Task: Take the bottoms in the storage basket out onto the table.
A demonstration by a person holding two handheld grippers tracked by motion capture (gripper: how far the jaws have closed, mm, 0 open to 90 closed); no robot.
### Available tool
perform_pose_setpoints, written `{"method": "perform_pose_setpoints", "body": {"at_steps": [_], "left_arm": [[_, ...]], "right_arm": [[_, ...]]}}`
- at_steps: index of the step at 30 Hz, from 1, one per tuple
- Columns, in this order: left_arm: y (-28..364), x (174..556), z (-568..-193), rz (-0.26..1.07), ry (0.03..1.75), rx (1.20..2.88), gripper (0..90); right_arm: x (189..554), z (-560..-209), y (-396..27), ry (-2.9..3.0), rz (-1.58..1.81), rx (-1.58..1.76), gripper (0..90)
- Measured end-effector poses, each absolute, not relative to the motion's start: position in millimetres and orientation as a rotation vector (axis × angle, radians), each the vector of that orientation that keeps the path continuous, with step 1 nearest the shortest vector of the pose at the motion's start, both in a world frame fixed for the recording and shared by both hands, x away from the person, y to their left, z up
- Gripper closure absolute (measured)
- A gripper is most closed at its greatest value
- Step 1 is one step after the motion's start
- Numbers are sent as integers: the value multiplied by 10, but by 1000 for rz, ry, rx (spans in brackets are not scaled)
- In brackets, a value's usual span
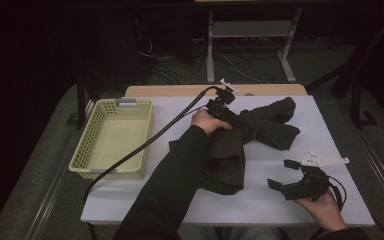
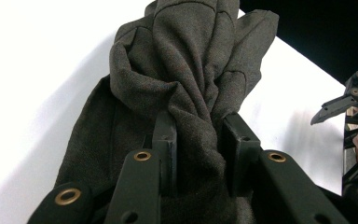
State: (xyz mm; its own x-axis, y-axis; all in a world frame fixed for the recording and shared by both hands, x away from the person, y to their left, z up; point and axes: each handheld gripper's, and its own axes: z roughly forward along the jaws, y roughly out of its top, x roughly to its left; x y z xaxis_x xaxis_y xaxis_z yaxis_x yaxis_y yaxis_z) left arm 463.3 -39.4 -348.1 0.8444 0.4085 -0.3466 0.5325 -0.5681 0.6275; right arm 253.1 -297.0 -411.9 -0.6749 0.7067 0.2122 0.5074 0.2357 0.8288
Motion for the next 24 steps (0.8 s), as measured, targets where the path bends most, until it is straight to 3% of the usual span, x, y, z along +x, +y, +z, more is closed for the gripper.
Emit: {"method": "perform_pose_setpoints", "body": {"at_steps": [15, 24], "left_arm": [[-485, 4596, -3619, -157, 675, 2230, 642], [-486, 4564, -3571, -115, 693, 2202, 478]], "right_arm": [[2535, -4122, -2962, 2303, 1415, 1150, 3], [2537, -4122, -2965, 2301, 1417, 1151, 3]]}}
